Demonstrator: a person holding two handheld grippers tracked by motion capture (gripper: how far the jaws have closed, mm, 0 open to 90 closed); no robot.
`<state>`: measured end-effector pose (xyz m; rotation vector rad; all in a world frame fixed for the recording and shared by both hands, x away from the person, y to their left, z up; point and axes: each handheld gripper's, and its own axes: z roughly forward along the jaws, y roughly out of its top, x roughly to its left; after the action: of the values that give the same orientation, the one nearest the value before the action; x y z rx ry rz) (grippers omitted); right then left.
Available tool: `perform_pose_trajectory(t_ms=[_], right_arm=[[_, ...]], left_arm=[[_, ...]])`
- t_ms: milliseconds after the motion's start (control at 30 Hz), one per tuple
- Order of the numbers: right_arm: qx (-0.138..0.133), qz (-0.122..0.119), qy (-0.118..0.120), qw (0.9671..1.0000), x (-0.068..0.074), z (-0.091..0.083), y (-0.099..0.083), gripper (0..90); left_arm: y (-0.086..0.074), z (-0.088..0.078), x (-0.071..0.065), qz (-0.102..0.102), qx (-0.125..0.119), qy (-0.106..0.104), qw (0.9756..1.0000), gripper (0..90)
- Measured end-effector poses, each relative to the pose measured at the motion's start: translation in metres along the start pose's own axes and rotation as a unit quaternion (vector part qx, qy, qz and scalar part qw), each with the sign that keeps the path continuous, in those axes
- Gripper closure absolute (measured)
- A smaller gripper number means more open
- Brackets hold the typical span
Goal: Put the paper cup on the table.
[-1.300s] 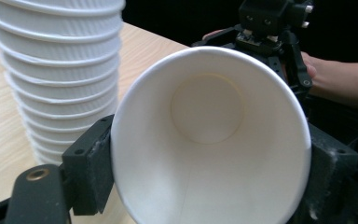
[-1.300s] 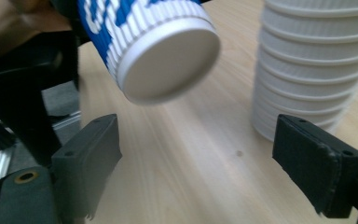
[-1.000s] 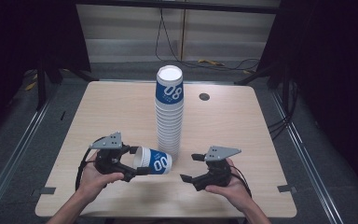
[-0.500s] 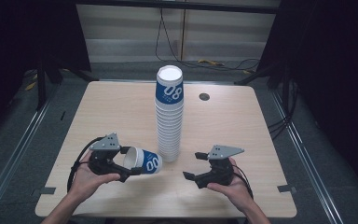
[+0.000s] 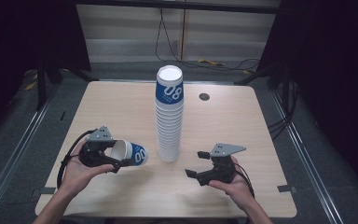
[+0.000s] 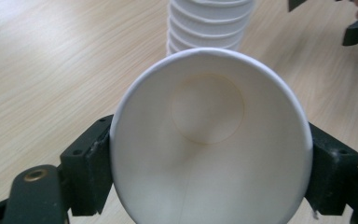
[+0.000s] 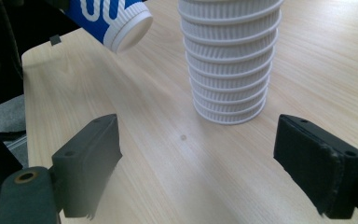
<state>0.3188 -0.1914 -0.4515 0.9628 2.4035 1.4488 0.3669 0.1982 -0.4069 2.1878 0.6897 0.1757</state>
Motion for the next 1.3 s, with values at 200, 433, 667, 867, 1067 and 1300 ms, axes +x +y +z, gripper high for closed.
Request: perform_pose_trajectory(t_ms=[200, 433, 667, 867, 1067, 1300], right_arm=[[-0.003, 0.008, -0.008, 0.9999, -0.003, -0.005, -0.001, 14.4], [0.01, 0.007, -0.002, 0.9999, -0.002, -0.006, -0.001, 15.5], [0.017, 0.005, 0.001, 0.9998, -0.002, -0.005, 0.0, 15.5], [0.02, 0.002, 0.004, 0.9998, 0.001, -0.002, 0.001, 15.5], [0.023, 0.005, 0.004, 0.9997, -0.001, -0.002, 0.0, 15.5], [0.025, 0.006, 0.004, 0.9997, 0.0, -0.002, -0.001, 15.5]], left_arm=[[0.008, 0.0, 0.013, -0.013, 0.022, 0.042, 0.9988, 18.0], [0.016, 0.001, 0.021, -0.022, 0.047, 0.06, 0.9969, 18.0], [0.021, 0.005, 0.038, -0.033, 0.093, 0.073, 0.9925, 17.9], [0.024, 0.007, 0.052, -0.037, 0.132, 0.082, 0.9872, 17.9], [0.028, 0.017, 0.068, -0.05, 0.164, 0.089, 0.9812, 17.9], [0.028, 0.031, 0.076, -0.047, 0.223, 0.091, 0.9693, 17.9]])
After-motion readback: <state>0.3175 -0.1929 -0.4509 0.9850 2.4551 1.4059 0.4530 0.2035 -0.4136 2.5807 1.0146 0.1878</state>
